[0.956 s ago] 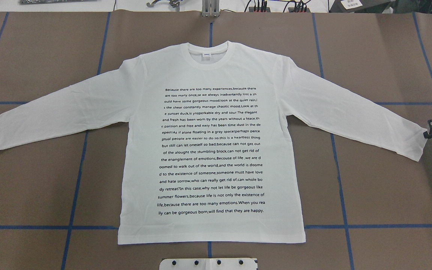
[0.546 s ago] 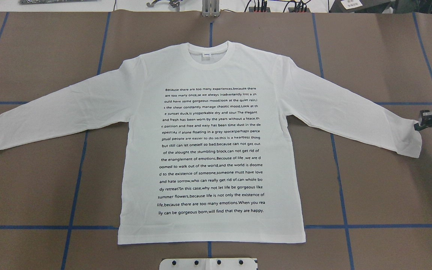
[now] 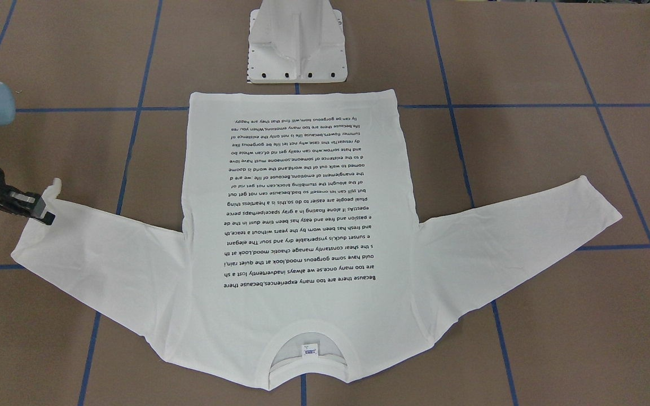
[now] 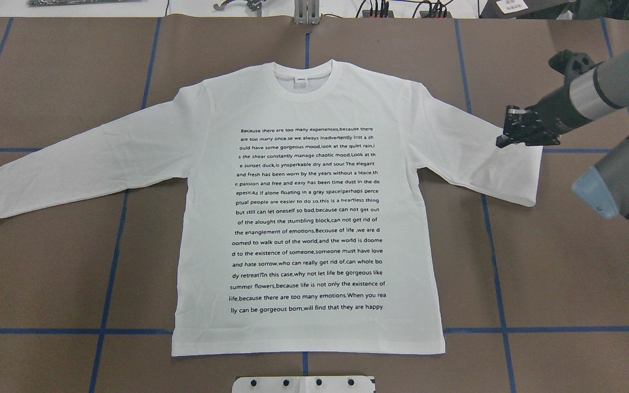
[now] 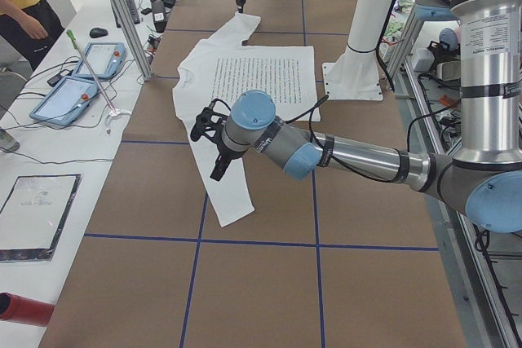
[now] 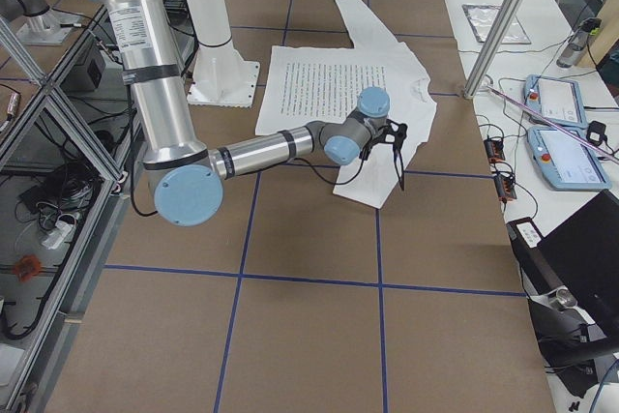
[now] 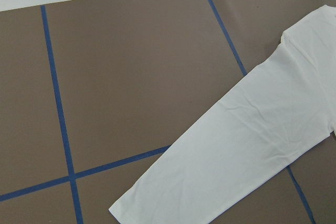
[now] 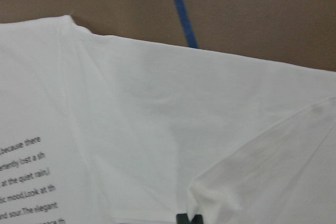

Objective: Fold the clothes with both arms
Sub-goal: 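Grasp the sleeve nearest the right gripper and carry it across the shirt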

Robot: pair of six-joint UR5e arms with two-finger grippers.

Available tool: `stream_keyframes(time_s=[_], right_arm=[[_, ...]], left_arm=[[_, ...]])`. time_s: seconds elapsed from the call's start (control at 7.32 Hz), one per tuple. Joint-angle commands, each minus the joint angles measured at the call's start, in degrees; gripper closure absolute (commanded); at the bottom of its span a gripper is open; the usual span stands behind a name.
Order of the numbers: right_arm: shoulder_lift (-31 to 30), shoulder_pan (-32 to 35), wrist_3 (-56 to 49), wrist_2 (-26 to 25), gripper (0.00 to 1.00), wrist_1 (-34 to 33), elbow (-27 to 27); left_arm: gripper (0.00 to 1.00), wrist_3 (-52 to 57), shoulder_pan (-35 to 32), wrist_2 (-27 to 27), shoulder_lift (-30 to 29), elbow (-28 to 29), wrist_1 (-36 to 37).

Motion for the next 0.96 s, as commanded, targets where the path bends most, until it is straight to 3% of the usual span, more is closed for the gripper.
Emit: stream_keyframes(time_s=[0.0,0.27,0.41,0.68,0.82], right_arm=[[15.8,-7.6,12.8,-11.3,1.00,-5.1,-3.1],[26.2,-12.7,16.0,-14.6,1.00,-10.1,-4.5],[31.2,-16.3,16.4,-20.7,1.00,-10.1,-6.6],[43.3,-21.1,16.0,-22.5,1.00,-9.7,-18.9],[43.6,-24.1,15.9,-24.7,1.00,-8.8,-19.3]], left_arm=[[0.00,0.0,0.0,0.1,0.0,0.6,0.0],[0.00,0.0,0.0,0.0,0.1,0.6,0.0],[0.00,0.0,0.0,0.0,0.2,0.4,0.0],[0.00,0.0,0.0,0.0,0.2,0.3,0.0],[0.00,-0.1,0.0,0.0,0.2,0.1,0.0]])
